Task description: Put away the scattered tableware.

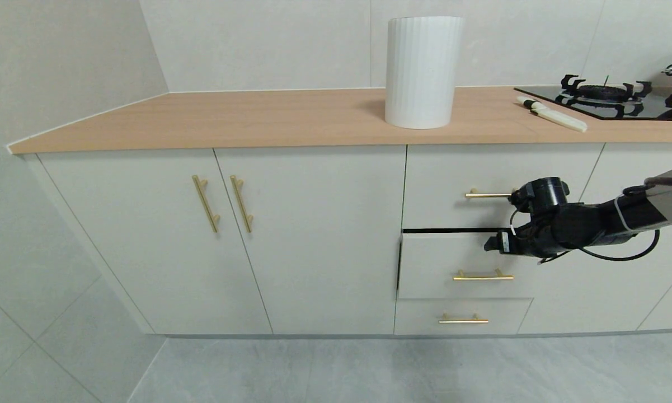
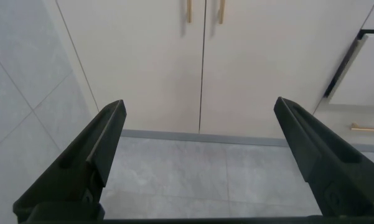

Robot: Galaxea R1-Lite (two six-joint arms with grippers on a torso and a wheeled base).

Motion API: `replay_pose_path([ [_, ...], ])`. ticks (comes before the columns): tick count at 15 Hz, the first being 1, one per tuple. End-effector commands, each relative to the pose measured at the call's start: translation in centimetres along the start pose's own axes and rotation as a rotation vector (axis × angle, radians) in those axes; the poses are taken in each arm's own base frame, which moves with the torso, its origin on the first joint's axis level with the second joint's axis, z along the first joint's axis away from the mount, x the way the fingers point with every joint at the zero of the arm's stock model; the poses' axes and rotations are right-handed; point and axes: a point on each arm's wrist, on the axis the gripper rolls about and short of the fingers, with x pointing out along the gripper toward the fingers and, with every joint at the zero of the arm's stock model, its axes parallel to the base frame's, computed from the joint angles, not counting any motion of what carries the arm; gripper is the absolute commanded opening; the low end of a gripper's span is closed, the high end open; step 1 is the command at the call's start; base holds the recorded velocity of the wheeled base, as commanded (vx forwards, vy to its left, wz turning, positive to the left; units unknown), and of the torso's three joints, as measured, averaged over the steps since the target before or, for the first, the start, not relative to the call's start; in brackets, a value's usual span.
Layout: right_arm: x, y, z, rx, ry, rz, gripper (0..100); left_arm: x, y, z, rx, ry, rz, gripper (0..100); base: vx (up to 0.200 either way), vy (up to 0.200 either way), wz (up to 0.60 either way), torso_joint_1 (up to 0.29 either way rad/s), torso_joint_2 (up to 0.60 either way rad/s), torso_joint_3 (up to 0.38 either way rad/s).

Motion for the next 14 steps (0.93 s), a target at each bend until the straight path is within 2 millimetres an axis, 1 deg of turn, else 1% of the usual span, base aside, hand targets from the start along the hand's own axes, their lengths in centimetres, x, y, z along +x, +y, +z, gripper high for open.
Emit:
replay_pose_path([
  [1, 0.4, -0.1, -0.2, 0.003, -0.006, -0.004, 100, 0.0, 0.0, 0.0, 0.0, 0.0, 0.001, 100, 0.0, 0.0, 0.0, 0.0, 0.0, 0.0],
  [3, 1.1, -0.1, -0.3, 0.007, -0.025, -0.031, 100, 0.0, 0.0, 0.0, 0.0, 0.0, 0.001, 100, 0.0, 0.0, 0.0, 0.0, 0.0, 0.0],
  [6, 2.5, 0.4, -0.3, 0.051, -0.112, -0.062, 100, 0.0, 0.0, 0.0, 0.0, 0.0, 0.001, 100, 0.0, 0.0, 0.0, 0.0, 0.0, 0.0],
  [8, 3.1, 0.5, -0.4, 0.054, -0.134, -0.065, 100, 0.0, 0.0, 0.0, 0.0, 0.0, 0.001, 100, 0.0, 0.0, 0.0, 0.0, 0.0, 0.0],
  [12, 3.5, 0.8, -0.3, 0.059, -0.173, -0.067, 100, 0.0, 0.0, 0.0, 0.0, 0.0, 0.001, 100, 0.0, 0.0, 0.0, 0.0, 0.0, 0.0],
  [14, 3.8, 0.9, 0.1, 0.079, -0.231, -0.062, 100, 0.0, 0.0, 0.0, 0.0, 0.0, 0.001, 100, 0.0, 0.0, 0.0, 0.0, 0.0, 0.0],
])
